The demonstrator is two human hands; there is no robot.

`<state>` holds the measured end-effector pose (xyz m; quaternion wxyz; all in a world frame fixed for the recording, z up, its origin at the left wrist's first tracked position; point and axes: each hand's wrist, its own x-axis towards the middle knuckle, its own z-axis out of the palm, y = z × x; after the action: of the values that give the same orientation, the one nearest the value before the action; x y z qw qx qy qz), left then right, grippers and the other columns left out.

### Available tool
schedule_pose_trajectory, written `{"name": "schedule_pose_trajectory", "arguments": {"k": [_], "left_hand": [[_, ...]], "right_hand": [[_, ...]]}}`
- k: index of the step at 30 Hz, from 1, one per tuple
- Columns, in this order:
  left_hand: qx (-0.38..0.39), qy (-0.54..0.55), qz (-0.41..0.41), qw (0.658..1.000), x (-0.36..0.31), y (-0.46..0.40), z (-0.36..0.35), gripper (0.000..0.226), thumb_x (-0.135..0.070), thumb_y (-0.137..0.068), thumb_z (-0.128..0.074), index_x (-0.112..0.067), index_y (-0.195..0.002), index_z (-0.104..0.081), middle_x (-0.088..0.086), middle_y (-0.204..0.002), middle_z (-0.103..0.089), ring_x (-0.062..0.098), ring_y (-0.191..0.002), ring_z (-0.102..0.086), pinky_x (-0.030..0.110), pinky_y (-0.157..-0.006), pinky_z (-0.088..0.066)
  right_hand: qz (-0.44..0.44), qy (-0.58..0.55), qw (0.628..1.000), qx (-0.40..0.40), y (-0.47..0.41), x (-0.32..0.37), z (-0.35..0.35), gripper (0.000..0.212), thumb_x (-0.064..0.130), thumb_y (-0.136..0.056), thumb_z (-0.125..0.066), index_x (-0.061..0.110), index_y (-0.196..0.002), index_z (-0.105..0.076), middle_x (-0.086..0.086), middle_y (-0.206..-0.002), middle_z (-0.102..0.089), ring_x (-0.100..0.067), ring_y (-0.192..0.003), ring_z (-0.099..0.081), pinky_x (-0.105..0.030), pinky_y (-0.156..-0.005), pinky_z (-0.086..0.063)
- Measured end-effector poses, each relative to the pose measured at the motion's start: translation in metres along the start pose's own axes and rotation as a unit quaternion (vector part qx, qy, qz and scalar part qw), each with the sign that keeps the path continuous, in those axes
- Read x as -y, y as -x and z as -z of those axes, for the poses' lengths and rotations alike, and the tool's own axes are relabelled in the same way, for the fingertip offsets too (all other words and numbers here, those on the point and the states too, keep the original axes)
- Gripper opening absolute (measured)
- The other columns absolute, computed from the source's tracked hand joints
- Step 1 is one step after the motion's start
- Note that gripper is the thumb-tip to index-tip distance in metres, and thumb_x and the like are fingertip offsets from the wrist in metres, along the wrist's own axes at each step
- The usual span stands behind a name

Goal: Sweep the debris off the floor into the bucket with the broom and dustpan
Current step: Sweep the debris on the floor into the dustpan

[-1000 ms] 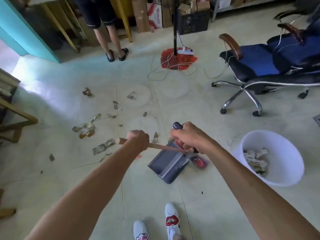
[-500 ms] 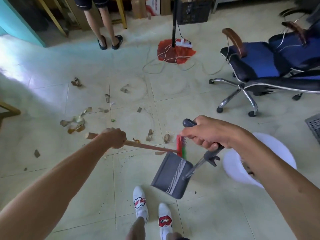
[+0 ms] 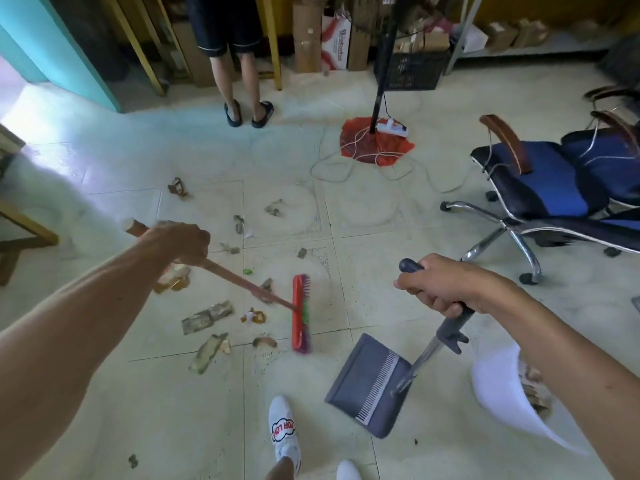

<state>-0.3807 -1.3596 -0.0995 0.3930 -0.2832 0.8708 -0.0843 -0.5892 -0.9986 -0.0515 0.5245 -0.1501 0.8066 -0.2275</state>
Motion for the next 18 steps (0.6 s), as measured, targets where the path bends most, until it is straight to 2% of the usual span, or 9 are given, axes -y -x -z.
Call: {"name": "schedule_pose_trajectory", "arguments": {"k": [3, 6, 11, 16, 18], "left_hand": [[0.013, 0.024, -0.025, 0.999, 0.015, -0.016, -0.008, 0.031, -0.039, -0.099, -0.046, -0.025, -0.118, -0.065, -0.005, -0.099, -0.066, 0.016, -0.09, -0.067, 0.033, -0.085, -0.057], [0.026, 0.025, -0.055, 0.998, 0.006, -0.033, -0.02, 0.032, -0.026, -0.105, -0.037, -0.022, -0.125, -0.061, -0.001, -0.119, -0.065, 0.017, -0.108, -0.065, 0.031, -0.091, -0.053], [0.022, 0.106, -0.023, 0.994, 0.001, -0.061, -0.021, 0.036, -0.016, -0.101, -0.039, -0.018, -0.131, -0.058, 0.004, -0.117, -0.066, 0.02, -0.104, -0.065, 0.036, -0.091, -0.056], [0.063, 0.17, 0.046, 0.982, 0.004, -0.07, -0.008, 0.029, -0.012, -0.1, -0.045, -0.008, -0.123, -0.062, 0.005, -0.101, -0.066, 0.018, -0.086, -0.064, 0.027, -0.084, -0.057], [0.089, 0.186, 0.08, 0.975, 0.007, -0.065, -0.009, 0.029, -0.012, -0.1, -0.045, -0.008, -0.124, -0.061, 0.008, -0.109, -0.067, 0.021, -0.096, -0.067, 0.029, -0.086, -0.055]], "right_hand": [[0.013, -0.002, 1.0, -0.023, -0.024, 0.033, -0.005, 0.025, 0.028, -0.086, -0.063, 0.017, -0.073, -0.045, 0.006, -0.044, -0.036, -0.011, -0.036, -0.023, -0.016, -0.035, -0.02], [0.024, -0.015, 0.998, -0.056, -0.055, 0.064, -0.014, 0.02, 0.026, -0.085, -0.062, 0.014, -0.078, -0.048, 0.008, -0.04, -0.04, -0.009, -0.033, -0.026, -0.017, -0.034, -0.021], [0.056, -0.053, 0.99, -0.115, -0.113, 0.108, -0.04, 0.014, 0.022, -0.085, -0.058, 0.013, -0.076, -0.051, 0.004, -0.045, -0.045, -0.009, -0.031, -0.031, -0.018, -0.034, -0.025], [0.09, -0.107, 0.973, -0.182, -0.161, 0.135, -0.047, 0.021, 0.019, -0.087, -0.057, 0.012, -0.068, -0.052, -0.002, -0.052, -0.051, -0.007, -0.024, -0.035, -0.016, -0.03, -0.028], [0.091, -0.115, 0.971, -0.191, -0.172, 0.141, -0.042, 0.024, 0.021, -0.089, -0.058, 0.011, -0.067, -0.053, -0.004, -0.053, -0.051, -0.007, -0.023, -0.036, -0.015, -0.029, -0.029]]}}
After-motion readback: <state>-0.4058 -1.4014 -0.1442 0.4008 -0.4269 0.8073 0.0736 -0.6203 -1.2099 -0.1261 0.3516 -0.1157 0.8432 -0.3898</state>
